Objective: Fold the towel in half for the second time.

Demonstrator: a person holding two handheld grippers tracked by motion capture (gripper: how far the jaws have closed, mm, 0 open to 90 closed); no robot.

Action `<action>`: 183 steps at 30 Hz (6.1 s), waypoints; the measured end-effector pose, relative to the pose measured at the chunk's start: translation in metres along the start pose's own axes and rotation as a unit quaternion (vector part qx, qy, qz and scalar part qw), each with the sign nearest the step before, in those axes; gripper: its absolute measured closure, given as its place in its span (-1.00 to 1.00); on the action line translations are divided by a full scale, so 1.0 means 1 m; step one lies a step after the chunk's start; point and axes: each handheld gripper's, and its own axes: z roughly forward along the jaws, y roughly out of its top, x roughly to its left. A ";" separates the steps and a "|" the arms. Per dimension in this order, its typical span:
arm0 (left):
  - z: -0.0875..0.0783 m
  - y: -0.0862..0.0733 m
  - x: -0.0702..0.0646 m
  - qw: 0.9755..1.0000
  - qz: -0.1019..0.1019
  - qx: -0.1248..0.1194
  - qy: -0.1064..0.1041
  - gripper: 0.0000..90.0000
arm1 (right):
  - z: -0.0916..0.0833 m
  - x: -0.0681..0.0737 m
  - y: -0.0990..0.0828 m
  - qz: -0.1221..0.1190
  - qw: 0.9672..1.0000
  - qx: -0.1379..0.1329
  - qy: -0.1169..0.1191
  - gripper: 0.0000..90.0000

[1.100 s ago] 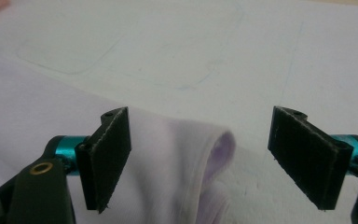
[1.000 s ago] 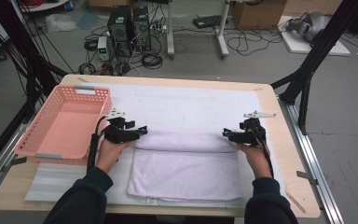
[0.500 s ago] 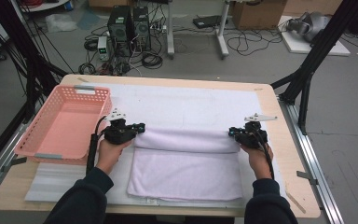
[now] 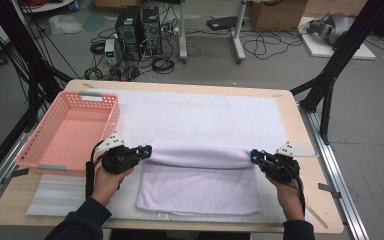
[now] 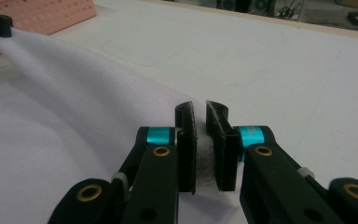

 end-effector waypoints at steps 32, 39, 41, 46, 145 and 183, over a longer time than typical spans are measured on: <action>-0.053 -0.042 -0.049 0.998 -0.013 0.044 -0.047 0.47 | -0.065 0.045 -0.046 -0.001 0.997 0.053 0.057 0.70; -0.048 -0.033 -0.031 0.999 -0.032 0.014 -0.005 -0.18 | -0.064 0.027 -0.048 0.057 0.998 0.022 -0.011 0.00; -0.043 -0.032 -0.027 0.999 -0.040 0.013 0.012 -0.23 | -0.061 0.023 -0.046 0.056 0.997 0.019 -0.038 -0.08; -0.031 -0.026 -0.020 0.998 -0.051 0.022 0.039 -0.27 | -0.048 0.017 -0.041 0.054 0.996 0.023 -0.074 -0.11; 0.017 -0.006 0.003 0.993 -0.026 0.088 0.075 -0.11 | 0.010 0.000 -0.014 0.015 0.995 0.079 -0.057 0.21; -0.017 -0.022 -0.011 0.994 0.002 0.064 0.093 0.24 | -0.020 0.008 -0.020 0.014 0.998 0.040 -0.049 0.31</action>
